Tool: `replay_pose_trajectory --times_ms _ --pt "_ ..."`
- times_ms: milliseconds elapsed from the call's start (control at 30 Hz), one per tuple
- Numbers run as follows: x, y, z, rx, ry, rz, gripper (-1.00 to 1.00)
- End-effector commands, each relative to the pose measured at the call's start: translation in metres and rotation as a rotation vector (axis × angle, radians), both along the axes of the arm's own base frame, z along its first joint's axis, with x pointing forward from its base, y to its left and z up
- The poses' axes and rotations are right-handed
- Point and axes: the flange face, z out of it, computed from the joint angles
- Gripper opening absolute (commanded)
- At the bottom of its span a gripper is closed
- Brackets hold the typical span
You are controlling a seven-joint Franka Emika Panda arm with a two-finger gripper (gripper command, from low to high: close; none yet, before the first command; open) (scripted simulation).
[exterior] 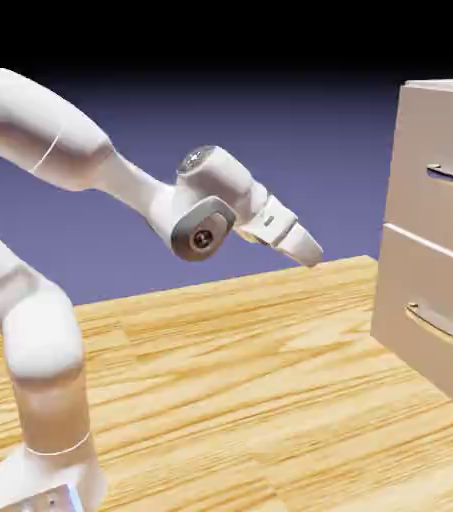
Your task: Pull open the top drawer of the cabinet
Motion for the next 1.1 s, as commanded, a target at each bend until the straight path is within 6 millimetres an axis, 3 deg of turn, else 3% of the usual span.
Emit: replay_pose_trajectory --times_ms 0,267,533,800,1067 --pt "0.003 -0.004 0.008 0.011 -0.013 -0.025 0.00" --pt "0.023 -0.025 0.061 0.112 -0.116 -0.195 0.00" --pt "0.042 -0.032 0.098 0.235 -0.212 -0.316 0.00" --pt "0.067 -0.029 0.116 0.382 -0.296 -0.396 0.00" --pt "0.099 -0.021 0.115 0.555 -0.365 -0.447 0.00"
